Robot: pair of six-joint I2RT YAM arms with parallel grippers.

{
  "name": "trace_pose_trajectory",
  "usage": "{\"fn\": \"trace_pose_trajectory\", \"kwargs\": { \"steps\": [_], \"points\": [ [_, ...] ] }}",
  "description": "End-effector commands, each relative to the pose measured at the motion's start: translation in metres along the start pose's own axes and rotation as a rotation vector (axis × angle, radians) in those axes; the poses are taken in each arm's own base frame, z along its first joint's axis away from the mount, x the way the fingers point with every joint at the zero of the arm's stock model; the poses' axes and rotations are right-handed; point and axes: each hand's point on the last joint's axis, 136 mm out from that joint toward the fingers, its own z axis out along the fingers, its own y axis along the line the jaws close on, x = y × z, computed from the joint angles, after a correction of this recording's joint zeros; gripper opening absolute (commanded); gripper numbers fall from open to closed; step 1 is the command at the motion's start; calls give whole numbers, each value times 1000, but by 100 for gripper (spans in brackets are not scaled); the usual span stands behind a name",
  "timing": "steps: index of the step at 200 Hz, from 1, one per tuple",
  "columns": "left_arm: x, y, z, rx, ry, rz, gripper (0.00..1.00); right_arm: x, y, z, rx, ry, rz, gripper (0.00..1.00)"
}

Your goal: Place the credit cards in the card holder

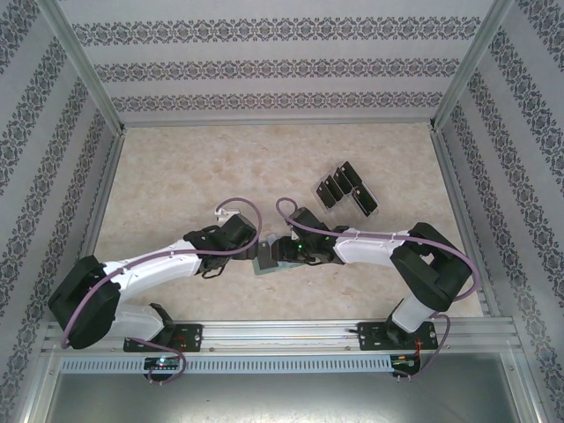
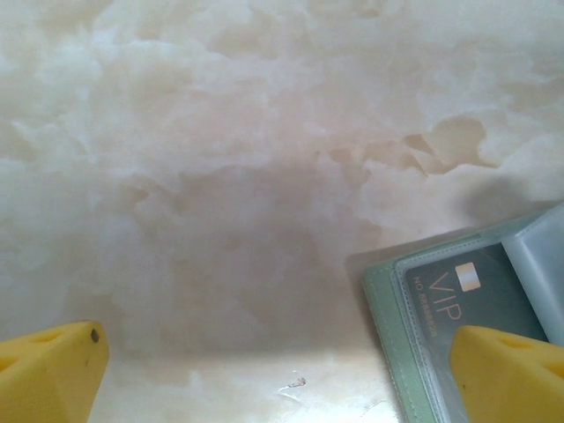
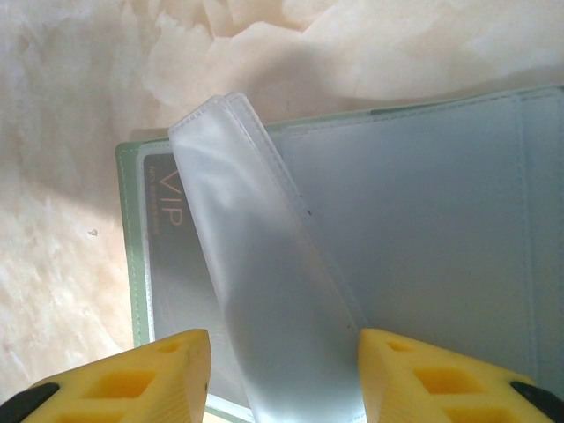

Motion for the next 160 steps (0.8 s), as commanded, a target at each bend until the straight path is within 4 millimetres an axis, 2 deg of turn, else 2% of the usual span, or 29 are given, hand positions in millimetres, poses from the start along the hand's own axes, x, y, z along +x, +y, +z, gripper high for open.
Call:
{"fn": "trace_pose_trajectory", "kwargs": {
  "steps": [1,57,110,160],
  "points": [
    [4,21,-3,-79,2,-25,100,8,5,5,-18,28,-7,48],
    [-2,27,-7,-86,-17,-63,100,13,21,12,-33,49,-31,48],
    [-11,32,-10,-73,-46,-139,100,17,47,15,-59,61,-76,47],
    [-19,46,-17,-72,-63,-202,100,20,65,27,-71,88,-106,47]
  ]
}}
